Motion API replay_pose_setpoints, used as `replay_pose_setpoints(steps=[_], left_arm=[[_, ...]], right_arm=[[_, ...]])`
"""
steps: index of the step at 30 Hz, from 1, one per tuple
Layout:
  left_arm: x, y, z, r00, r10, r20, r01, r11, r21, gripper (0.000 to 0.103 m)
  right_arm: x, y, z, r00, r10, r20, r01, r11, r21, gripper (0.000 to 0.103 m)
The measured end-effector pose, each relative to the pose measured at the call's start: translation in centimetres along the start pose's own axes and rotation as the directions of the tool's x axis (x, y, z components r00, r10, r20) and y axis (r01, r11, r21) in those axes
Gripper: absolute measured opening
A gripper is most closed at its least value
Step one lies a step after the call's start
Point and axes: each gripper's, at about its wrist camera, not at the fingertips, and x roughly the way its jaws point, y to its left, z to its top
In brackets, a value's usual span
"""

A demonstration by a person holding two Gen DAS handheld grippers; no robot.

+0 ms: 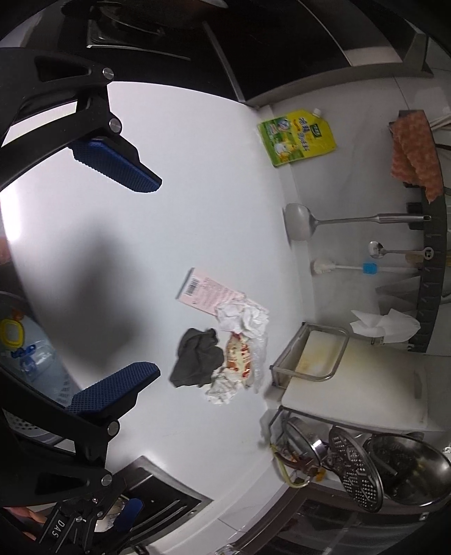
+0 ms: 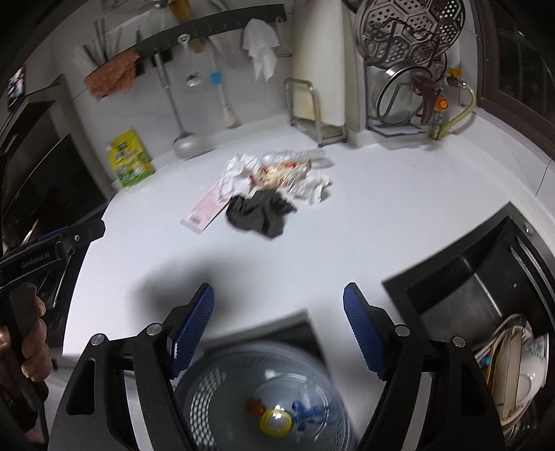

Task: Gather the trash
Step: 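Move both open tools back to the trash pile on the counter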

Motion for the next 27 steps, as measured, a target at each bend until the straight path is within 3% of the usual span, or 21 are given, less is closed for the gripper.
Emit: replay_pose_setpoints(steps=[10,20,27], left_arm=[[8.2,-0.6,4.7,1.0,-0.028,0.005,0.028,0.999,0.04,0.097],[15.7,-0.7,6.9,0.999,-0.045,-0.028,0.047,0.997,0.067,0.097],[18.4,-0.6,7.9,0.998,-0.056,-0.041,0.059,0.996,0.07,0.096]], right_arm=[[6.7,-1.4,5.6,0.999,-0.048,0.025,0.048,0.998,0.036,0.074],[14.2,-2.1,9.3,0.996,-0.084,0.021,0.083,0.995,0.047,0.074],[18.6,-2.0,10.8,0.996,-0.087,-0.011,0.088,0.996,0.03,0.074]])
